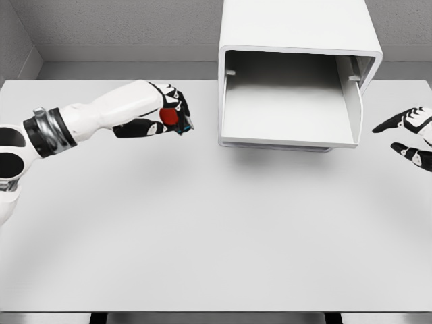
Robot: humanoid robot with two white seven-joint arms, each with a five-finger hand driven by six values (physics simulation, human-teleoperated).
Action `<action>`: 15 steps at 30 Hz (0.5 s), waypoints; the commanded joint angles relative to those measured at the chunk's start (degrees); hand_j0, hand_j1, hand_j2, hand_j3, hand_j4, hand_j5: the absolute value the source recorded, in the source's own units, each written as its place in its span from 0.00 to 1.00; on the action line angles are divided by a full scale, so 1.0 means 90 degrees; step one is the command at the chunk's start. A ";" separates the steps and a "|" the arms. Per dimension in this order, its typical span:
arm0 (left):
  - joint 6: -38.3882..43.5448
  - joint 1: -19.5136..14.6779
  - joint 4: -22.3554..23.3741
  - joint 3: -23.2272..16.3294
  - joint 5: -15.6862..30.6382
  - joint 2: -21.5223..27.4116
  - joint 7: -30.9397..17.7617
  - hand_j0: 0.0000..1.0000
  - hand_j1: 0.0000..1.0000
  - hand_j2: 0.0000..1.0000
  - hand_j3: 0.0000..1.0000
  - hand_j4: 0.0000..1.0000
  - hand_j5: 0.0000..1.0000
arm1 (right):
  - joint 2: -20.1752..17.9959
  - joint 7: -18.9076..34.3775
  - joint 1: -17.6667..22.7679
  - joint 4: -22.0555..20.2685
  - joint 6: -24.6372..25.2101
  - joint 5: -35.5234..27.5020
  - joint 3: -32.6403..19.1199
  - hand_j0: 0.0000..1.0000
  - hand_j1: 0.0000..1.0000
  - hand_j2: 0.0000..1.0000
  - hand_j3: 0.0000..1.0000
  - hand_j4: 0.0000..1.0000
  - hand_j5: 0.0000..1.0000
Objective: Slide open multi-storey tabletop storage cabinets and put open load switch and slide close multi-storey tabletop storage cabinets
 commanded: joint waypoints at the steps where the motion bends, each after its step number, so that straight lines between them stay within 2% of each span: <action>1: 0.0015 -0.0010 -0.0076 -0.0021 0.0037 0.0001 0.0007 0.33 0.33 0.33 0.33 0.33 0.33 | -0.0020 0.0094 0.0000 -0.0002 0.0014 -0.0023 0.0000 0.60 0.60 0.60 0.60 0.60 0.60; 10: 0.0015 -0.0361 -0.0134 -0.0285 0.0066 -0.0008 0.0007 0.33 0.33 0.33 0.33 0.33 0.33 | -0.0039 0.0094 0.0361 0.0007 0.0014 0.0113 0.0000 0.61 0.61 0.61 0.61 0.61 0.61; 15: 0.0015 -0.0488 -0.0134 -0.0333 0.0037 -0.0272 0.0007 0.33 0.33 0.33 0.33 0.33 0.33 | -0.0030 0.0084 0.0635 -0.0012 0.0014 0.0162 0.0039 0.62 0.62 0.62 0.62 0.62 0.62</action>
